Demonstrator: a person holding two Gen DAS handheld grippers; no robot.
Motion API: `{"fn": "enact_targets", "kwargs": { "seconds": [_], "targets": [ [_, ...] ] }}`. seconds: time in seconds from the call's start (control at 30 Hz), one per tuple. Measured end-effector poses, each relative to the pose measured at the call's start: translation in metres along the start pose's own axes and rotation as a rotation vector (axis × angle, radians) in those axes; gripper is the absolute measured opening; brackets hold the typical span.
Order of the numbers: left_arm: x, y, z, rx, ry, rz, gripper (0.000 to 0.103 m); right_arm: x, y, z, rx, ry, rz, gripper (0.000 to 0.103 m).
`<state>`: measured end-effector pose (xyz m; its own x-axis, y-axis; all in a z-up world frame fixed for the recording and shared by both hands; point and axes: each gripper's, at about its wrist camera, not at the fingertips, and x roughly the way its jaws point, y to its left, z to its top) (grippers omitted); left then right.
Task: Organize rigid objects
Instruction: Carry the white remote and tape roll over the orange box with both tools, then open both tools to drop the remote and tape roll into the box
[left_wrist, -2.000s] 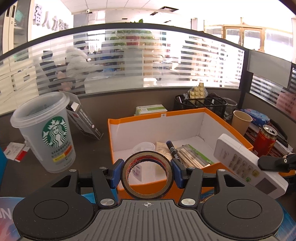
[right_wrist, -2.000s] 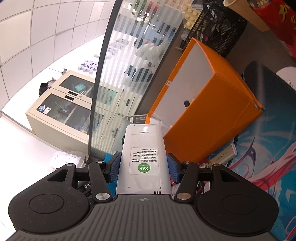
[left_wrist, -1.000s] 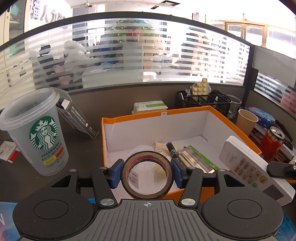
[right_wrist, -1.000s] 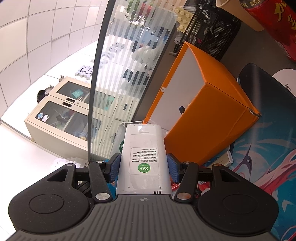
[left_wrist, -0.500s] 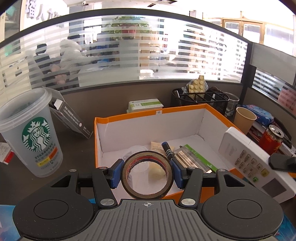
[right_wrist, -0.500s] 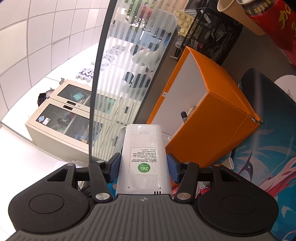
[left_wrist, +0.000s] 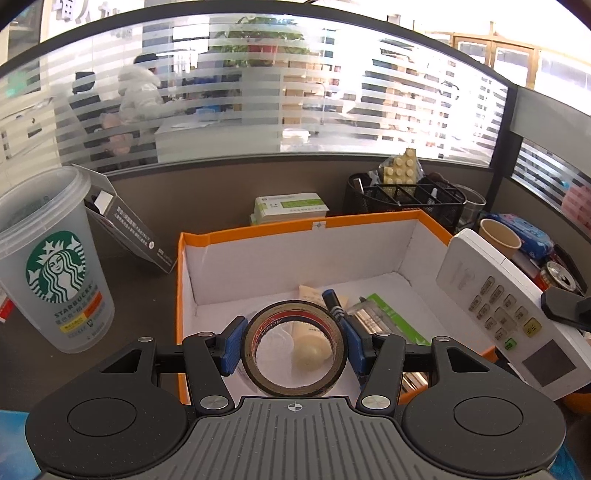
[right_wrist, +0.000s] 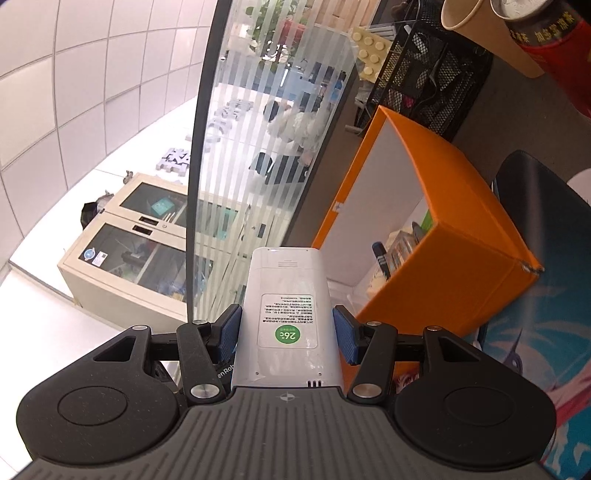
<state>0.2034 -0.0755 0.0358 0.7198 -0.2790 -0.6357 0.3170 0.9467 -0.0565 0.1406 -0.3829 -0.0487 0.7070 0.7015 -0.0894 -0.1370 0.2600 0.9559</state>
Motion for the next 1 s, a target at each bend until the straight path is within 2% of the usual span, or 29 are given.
{"fn": "enact_targets", "kwargs": {
  "seconds": [0.4,0.5,0.67,0.83,0.9,1.0],
  "targets": [
    [0.030,-0.015,0.008,0.018,0.044,0.012,0.053,0.022,-0.013,0.023,0.045,-0.023,-0.013,0.050],
    [0.039,-0.016,0.009,0.016,0.061,0.018,0.053,0.027,-0.008,0.029,0.014,-0.029,-0.042,0.050],
    [0.048,-0.018,0.017,0.022,0.072,0.031,0.053,0.036,-0.002,0.041,0.031,-0.001,-0.057,0.050],
    [0.047,-0.019,0.021,0.038,0.070,0.035,0.053,0.025,0.005,0.035,0.078,0.024,0.029,0.051],
    [0.051,-0.021,0.022,0.031,0.082,0.032,0.053,0.025,0.019,0.039,0.039,0.026,0.046,0.051],
    [0.059,-0.030,0.024,0.040,0.084,0.057,0.053,0.039,0.039,0.047,-0.085,0.006,-0.048,0.051]
  ]
}}
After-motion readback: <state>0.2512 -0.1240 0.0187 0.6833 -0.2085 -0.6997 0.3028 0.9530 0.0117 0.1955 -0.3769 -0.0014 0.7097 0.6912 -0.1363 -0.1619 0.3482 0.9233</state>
